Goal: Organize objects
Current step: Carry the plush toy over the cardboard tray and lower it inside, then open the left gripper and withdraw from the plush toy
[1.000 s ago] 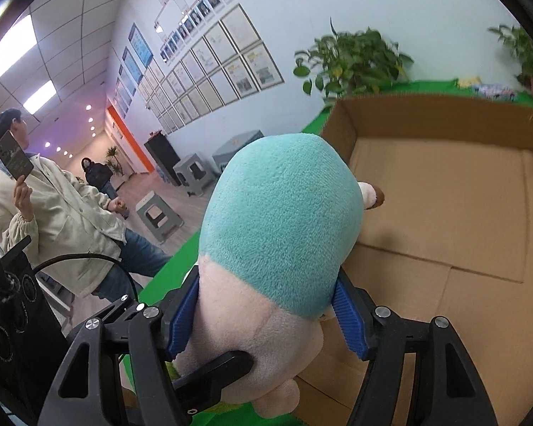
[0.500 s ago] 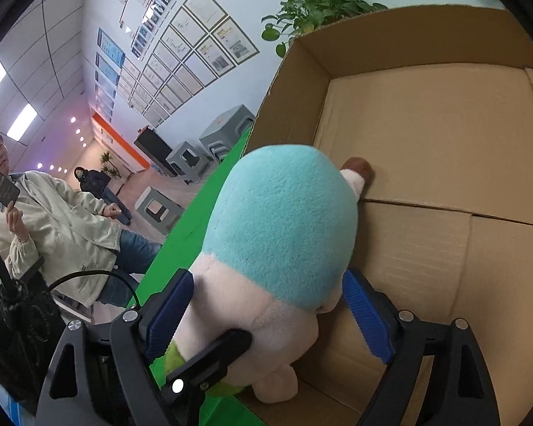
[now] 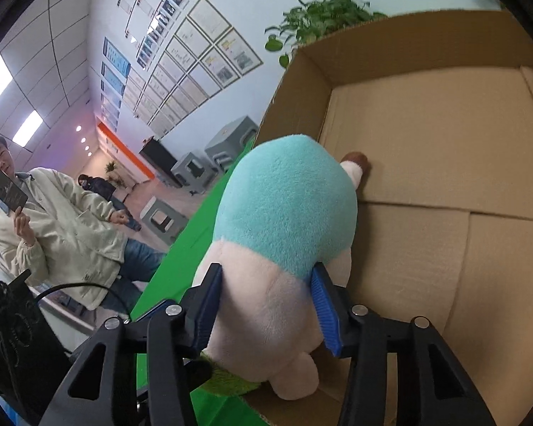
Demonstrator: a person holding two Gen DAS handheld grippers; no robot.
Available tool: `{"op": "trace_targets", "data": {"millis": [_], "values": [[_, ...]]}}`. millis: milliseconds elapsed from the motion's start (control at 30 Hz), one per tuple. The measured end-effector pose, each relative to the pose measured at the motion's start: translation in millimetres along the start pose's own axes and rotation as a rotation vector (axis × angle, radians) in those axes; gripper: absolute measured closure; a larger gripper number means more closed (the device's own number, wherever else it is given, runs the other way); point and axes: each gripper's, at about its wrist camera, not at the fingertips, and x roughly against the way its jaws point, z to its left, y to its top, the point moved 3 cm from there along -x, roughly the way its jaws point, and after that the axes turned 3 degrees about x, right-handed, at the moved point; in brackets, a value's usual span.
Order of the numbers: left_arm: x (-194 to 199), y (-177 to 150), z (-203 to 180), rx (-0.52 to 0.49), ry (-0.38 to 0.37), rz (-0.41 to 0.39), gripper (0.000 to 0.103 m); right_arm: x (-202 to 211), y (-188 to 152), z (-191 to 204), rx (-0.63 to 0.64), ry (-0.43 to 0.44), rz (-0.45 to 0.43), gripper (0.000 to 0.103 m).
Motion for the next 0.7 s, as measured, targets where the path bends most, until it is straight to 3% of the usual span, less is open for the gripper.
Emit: {"op": "trace_targets", "data": {"millis": [100,167,200,333,533,600,633,700], "values": [[-6,-3,10,0.035,0.006,0.017,0.043,-6,-2,3,-0.005,-0.014,-0.019,0.052],[-13,-5,17,0.079,-0.031,0.055,0.061,-7,-7,6,-0.020,-0.019,-0.016,0.046],[-16,-7,19,0.099,-0.058,0.070,0.064,-7,-10,5,-0.032,-0.022,-0.012,0.040],[-16,-9,20,0.105,-0.061,0.074,0.067,-12,-17,-4,-0.109,-0.019,0.032,0.024],[-10,-9,19,0.090,-0.045,0.071,0.064,-11,-23,-5,-0.110,-0.054,0.050,0.016],[-2,-9,18,0.075,-0.018,0.059,0.064,3,-28,-6,-0.111,-0.112,0.025,0.002],[3,-8,18,0.067,-0.004,0.048,0.063,14,-34,-7,-0.113,-0.147,0.001,0.001],[15,-5,17,0.045,0.020,0.013,0.052,35,-43,-5,-0.102,-0.208,-0.026,0.000]]}}
